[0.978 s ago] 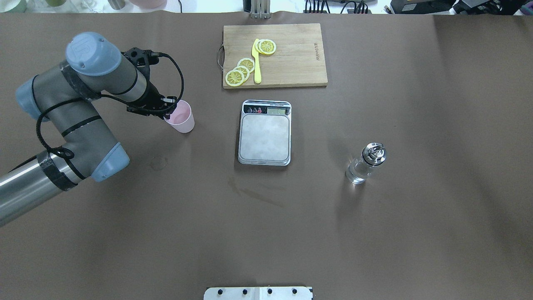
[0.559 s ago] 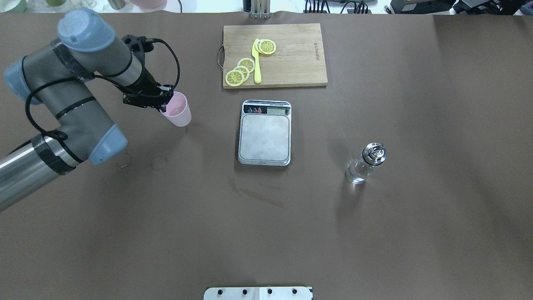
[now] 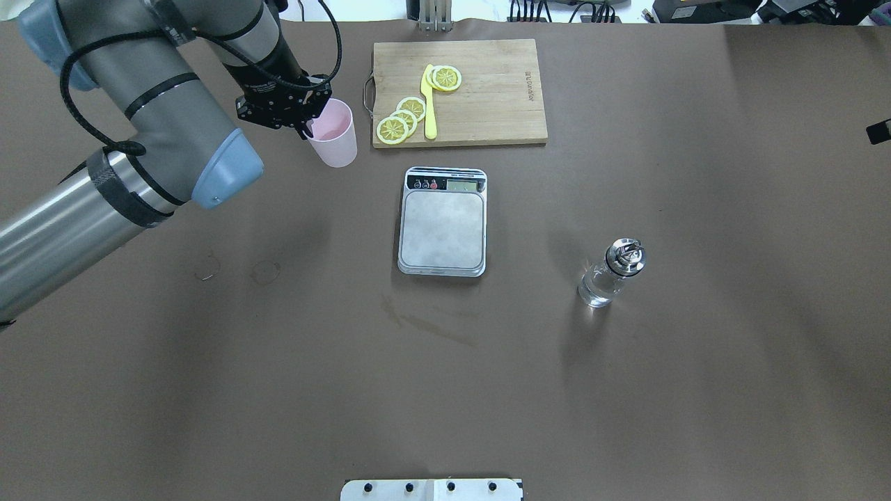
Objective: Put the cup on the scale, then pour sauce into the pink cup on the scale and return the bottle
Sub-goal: 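Carry the pink cup with the left gripper onto the scale while the right arm enters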
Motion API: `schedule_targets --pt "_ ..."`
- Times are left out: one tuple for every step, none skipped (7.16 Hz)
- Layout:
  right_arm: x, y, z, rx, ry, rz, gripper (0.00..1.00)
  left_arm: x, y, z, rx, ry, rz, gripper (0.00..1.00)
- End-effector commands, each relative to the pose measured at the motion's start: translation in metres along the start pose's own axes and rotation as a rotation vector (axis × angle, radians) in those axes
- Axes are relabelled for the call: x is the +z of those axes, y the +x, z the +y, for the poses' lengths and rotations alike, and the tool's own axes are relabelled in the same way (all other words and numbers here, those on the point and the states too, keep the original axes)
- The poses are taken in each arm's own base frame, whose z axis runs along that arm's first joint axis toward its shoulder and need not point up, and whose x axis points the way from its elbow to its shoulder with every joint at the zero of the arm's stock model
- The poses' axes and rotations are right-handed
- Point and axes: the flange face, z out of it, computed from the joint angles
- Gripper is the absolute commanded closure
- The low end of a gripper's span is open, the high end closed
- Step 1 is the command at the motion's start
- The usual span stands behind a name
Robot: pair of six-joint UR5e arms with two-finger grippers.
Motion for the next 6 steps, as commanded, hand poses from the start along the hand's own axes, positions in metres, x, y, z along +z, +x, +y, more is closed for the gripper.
schedule_targets --pt "0.024 -0.051 0.005 0.036 0.123 -0.023 0.0 0.005 0.046 0.04 -0.063 -0.031 0.014 1.0" --pt "0.026 -0.076 0.022 0.019 0.132 -0.025 0.0 0.008 0.059 0.05 -0.084 -0.042 0.016 1.0" --pt "0.029 -0.095 0.042 0.015 0.131 -0.005 0.01 0.016 0.071 0.063 -0.099 -0.057 0.014 1.0" --pt "0.028 -0.111 0.045 0.072 0.133 -0.028 0.01 0.03 0.089 0.078 -0.108 -0.025 0.0 1.0" --pt "0.028 -0.119 0.045 0.061 0.138 -0.04 0.0 0.04 0.105 0.086 -0.119 -0.023 -0.011 1.0" --pt "0.027 -0.122 0.045 0.046 0.156 -0.05 0.0 0.057 0.115 0.099 -0.127 -0.022 -0.013 1.0"
